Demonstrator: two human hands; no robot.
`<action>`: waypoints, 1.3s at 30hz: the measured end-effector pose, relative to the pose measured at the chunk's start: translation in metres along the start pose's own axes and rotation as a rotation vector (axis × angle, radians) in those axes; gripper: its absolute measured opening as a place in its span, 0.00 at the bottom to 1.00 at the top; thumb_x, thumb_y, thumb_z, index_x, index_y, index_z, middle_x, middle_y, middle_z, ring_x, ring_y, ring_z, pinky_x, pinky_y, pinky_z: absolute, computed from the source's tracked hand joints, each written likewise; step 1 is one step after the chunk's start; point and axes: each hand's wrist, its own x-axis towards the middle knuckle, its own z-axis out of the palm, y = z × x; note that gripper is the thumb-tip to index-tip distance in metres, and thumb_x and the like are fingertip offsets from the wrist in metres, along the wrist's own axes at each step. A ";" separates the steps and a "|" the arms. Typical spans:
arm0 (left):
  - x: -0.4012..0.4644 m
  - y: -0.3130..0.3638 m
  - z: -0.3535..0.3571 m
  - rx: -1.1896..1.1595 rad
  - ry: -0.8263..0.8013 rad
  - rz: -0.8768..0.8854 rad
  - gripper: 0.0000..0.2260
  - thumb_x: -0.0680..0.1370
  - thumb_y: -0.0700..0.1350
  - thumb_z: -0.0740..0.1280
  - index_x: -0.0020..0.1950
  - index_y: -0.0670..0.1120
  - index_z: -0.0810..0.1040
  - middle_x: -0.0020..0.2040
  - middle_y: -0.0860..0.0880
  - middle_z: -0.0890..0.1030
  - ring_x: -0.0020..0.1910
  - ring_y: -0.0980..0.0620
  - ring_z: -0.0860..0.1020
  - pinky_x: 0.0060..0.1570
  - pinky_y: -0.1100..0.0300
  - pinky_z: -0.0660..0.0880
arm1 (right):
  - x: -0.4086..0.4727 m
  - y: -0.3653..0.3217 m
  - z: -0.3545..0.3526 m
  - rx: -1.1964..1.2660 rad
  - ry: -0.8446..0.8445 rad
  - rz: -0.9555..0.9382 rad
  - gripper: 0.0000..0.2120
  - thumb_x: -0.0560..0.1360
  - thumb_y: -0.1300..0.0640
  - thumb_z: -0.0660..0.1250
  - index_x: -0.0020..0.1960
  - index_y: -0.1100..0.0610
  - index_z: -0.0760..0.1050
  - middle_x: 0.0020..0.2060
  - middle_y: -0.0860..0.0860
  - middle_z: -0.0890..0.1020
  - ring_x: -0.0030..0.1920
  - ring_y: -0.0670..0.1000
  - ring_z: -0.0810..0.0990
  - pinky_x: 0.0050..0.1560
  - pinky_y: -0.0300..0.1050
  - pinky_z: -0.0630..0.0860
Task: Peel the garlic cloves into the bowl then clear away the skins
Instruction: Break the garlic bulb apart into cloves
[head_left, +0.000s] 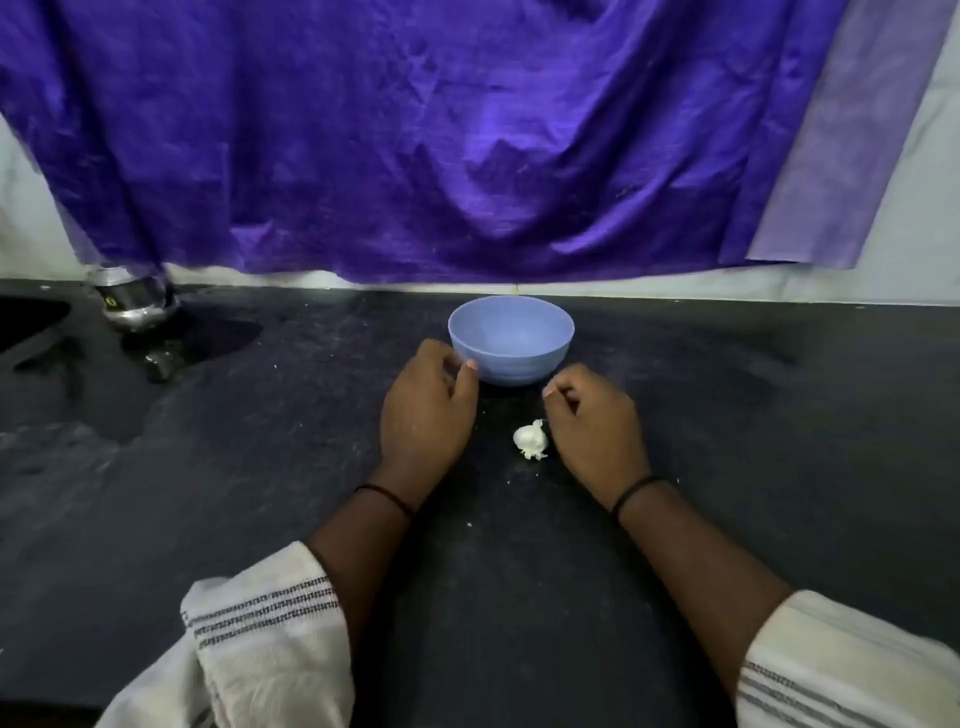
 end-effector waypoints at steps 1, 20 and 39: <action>-0.002 0.000 -0.001 -0.028 -0.017 -0.007 0.07 0.80 0.49 0.65 0.46 0.46 0.75 0.37 0.52 0.77 0.36 0.55 0.76 0.38 0.55 0.73 | -0.003 0.001 0.000 0.010 -0.058 0.036 0.06 0.76 0.60 0.66 0.41 0.54 0.77 0.38 0.48 0.82 0.40 0.47 0.80 0.42 0.44 0.76; 0.001 0.002 0.043 -0.242 -0.179 -0.175 0.16 0.80 0.49 0.67 0.39 0.39 0.82 0.32 0.46 0.81 0.28 0.55 0.76 0.34 0.53 0.77 | 0.014 0.015 -0.006 0.146 -0.359 0.115 0.03 0.76 0.57 0.71 0.43 0.53 0.81 0.36 0.48 0.85 0.37 0.46 0.82 0.43 0.46 0.80; -0.005 0.009 0.043 -0.562 -0.410 -0.137 0.06 0.81 0.39 0.66 0.53 0.40 0.82 0.42 0.41 0.85 0.33 0.46 0.81 0.27 0.57 0.75 | 0.019 0.006 -0.017 0.532 -0.261 0.284 0.06 0.77 0.66 0.69 0.47 0.56 0.79 0.42 0.60 0.85 0.36 0.48 0.83 0.38 0.40 0.81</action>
